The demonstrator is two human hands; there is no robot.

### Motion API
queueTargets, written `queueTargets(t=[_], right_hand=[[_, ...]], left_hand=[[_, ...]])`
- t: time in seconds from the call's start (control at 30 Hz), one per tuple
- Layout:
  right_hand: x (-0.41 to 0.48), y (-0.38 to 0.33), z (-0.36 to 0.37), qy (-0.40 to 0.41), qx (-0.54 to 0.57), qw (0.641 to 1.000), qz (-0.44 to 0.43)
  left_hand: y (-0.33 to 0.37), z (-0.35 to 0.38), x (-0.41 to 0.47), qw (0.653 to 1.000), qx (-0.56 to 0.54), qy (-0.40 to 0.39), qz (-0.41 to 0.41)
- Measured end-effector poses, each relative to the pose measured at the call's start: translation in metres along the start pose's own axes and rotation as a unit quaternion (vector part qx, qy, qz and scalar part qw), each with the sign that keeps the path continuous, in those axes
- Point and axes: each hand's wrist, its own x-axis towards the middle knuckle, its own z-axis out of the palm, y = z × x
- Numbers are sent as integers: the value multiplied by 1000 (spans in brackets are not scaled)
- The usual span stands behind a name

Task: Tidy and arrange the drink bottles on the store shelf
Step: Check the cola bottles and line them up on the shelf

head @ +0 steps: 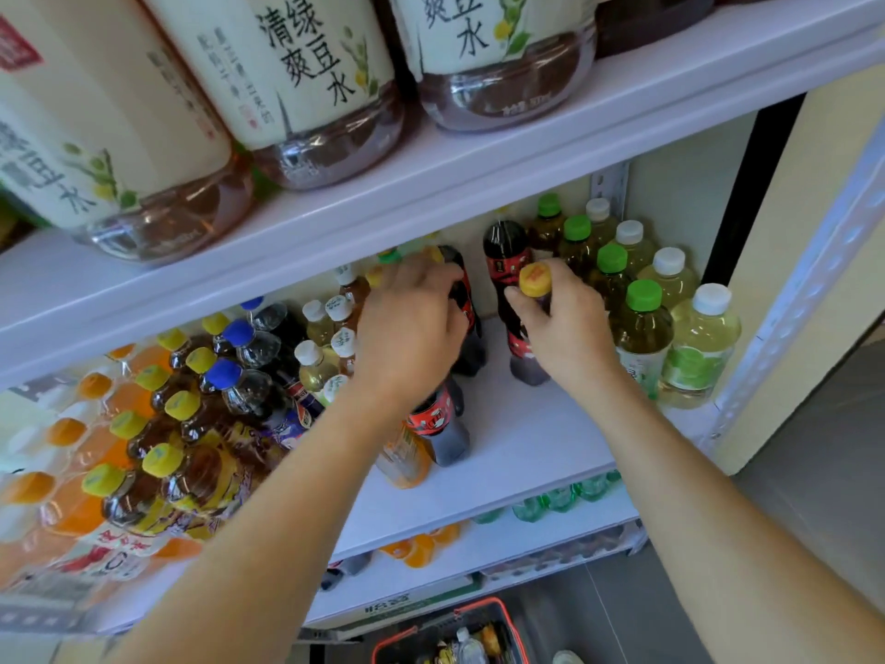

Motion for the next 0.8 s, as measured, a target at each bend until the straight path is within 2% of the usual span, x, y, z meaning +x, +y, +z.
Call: queueTargets(t=[0.07,0.13,0.2,0.27,0.33,0.4,0.47,0.5,0.53,0.63,0.73,0.8], right_hand=[[-17,-13,-22,28,38,999,-19],[-35,-29,-44,35,91,995,-8],[-51,-44,-60,25,177,983,34],[-66,-60,-72,16,285,955,74],[-82,-77,-80,5,401,909,113],[-96,-91,-83,-8,481,864,146],[-108,-105,-81,-15,513,844,157],[-113,-112,-78,-14,518,840,160],[-117,-118,-75,-7,521,837,168],[-134,-133,-66,-2,526,825,207],[-170,-143,-54,-82,443,863,227],[-202,-151,-43,-104,386,883,244]], left_hand=[[14,-6,-38,993,-122,4,4],[26,-7,-72,971,-228,-54,-38],[33,-5,-101,935,-319,-129,-91],[36,-4,-125,888,-396,-199,-124],[34,-9,-145,813,-501,-262,-138],[28,-19,-162,716,-609,-307,-149],[19,-31,-180,618,-697,-330,-154],[16,-38,-188,581,-727,-329,-158],[14,-45,-196,568,-742,-316,-165],[14,-58,-218,598,-734,-244,-209],[16,-67,-233,641,-706,-167,-250],[15,-71,-239,694,-660,-108,-267]])
